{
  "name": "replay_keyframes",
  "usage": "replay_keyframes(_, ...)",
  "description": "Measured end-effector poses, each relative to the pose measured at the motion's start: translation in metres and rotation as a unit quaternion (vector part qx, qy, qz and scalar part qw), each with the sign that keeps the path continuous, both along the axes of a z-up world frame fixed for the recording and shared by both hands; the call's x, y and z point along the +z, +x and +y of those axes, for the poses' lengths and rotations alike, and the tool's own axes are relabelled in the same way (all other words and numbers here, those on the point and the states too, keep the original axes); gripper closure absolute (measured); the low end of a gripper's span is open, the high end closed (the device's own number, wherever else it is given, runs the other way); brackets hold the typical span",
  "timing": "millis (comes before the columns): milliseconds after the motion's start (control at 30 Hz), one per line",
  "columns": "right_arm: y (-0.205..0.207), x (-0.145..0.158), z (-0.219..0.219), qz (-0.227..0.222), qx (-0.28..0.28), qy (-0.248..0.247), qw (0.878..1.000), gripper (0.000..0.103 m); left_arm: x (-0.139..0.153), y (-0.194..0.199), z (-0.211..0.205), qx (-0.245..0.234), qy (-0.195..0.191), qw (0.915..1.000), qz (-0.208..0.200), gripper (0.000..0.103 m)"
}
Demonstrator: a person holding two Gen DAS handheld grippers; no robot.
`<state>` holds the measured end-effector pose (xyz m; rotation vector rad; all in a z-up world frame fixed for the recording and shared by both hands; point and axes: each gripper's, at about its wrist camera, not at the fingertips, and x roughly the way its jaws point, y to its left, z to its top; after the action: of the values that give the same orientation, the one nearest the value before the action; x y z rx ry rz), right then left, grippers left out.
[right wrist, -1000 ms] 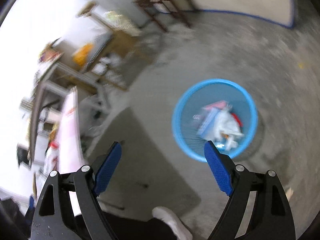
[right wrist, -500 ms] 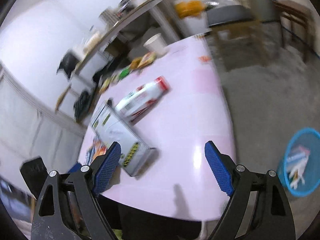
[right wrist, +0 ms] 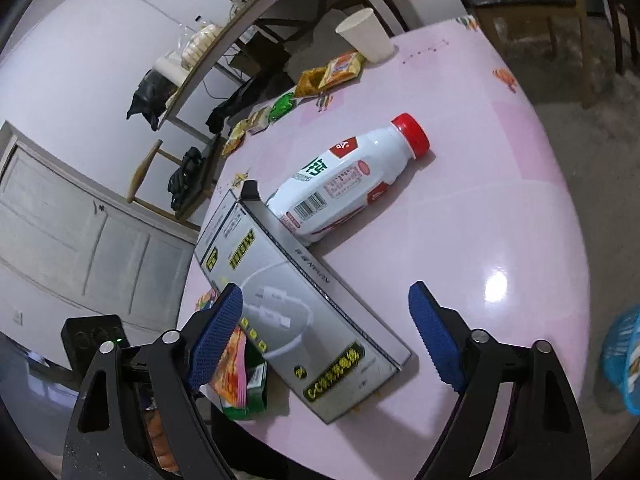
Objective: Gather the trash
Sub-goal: 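Return both open tools to the table, then grasp the white charger box with the left tool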
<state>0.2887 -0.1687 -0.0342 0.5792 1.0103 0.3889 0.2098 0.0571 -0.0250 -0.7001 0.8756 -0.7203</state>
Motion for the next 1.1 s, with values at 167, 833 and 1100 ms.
replay_keyframes(167, 0.009, -0.011, 0.005, 0.013, -0.002, 0.01, 1.0, 0.038, -0.015, 0.023, -0.011, 0.008, 0.007, 0.9989, 0.045, 0.048)
replay_keyframes(833, 0.015, -0.029, -0.001, 0.04, 0.024, 0.103, 0.994, 0.079, -0.026, 0.033, -0.019, 0.04, 0.0, 0.9969, 0.068, 0.06)
replay_keyframes(1100, 0.012, -0.029, -0.005, 0.047, 0.023, 0.135, 0.989, 0.082, -0.023, 0.027, -0.028, 0.019, -0.025, 0.9977, 0.06, 0.071)
